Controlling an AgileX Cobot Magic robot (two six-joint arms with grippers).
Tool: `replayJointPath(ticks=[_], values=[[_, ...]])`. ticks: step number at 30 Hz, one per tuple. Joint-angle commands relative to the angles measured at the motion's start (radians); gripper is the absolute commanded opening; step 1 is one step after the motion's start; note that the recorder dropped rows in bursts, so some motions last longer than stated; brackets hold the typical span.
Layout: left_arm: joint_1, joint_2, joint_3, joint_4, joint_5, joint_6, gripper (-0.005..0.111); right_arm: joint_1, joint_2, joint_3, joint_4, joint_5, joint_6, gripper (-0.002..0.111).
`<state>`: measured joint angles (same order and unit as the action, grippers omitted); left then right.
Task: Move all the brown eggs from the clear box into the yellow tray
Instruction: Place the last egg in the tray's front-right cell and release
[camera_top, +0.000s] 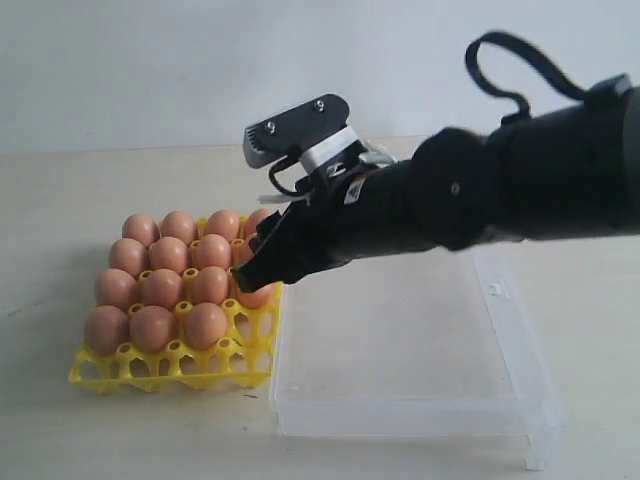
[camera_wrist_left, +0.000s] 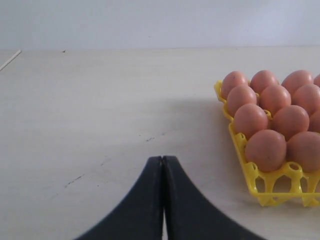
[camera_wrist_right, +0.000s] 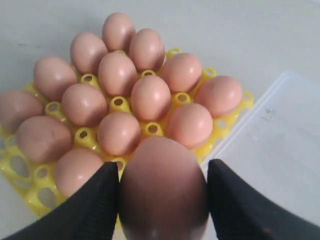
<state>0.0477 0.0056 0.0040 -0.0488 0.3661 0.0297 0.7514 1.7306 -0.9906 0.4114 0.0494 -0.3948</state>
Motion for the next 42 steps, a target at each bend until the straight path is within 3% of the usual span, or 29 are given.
replayJointPath(ticks=[1, 5, 19, 23, 33, 39, 42], values=[[-0.009, -0.006, -0.004, -0.006, -0.012, -0.002, 0.000, 0.042, 0.032, 0.103, -0.268, -0.324, 0.301, 0.000], [-0.009, -0.006, -0.004, -0.006, -0.012, -0.002, 0.000, 0.042, 0.078, 0.149, -0.587, -0.514, 0.619, 0.000], [-0.009, -0.006, -0.004, -0.006, -0.012, -0.002, 0.000, 0.042, 0.221, 0.151, -0.663, -0.621, 0.658, 0.000], [-0.009, -0.006, -0.004, -0.006, -0.012, -0.002, 0.000, 0.042, 0.230, 0.151, -0.663, -0.631, 0.615, 0.011], [-0.009, -0.006, -0.004, -0.006, -0.012, -0.002, 0.000, 0.039, 0.245, 0.148, -0.655, -0.631, 0.593, 0.054], [-0.009, -0.006, -0.004, -0.006, -0.012, -0.002, 0.000, 0.039, 0.233, 0.147, -0.650, -0.621, 0.571, 0.057], [-0.009, -0.006, -0.004, -0.006, -0.012, -0.002, 0.000, 0.039, 0.194, 0.147, -0.650, -0.588, 0.571, 0.052]])
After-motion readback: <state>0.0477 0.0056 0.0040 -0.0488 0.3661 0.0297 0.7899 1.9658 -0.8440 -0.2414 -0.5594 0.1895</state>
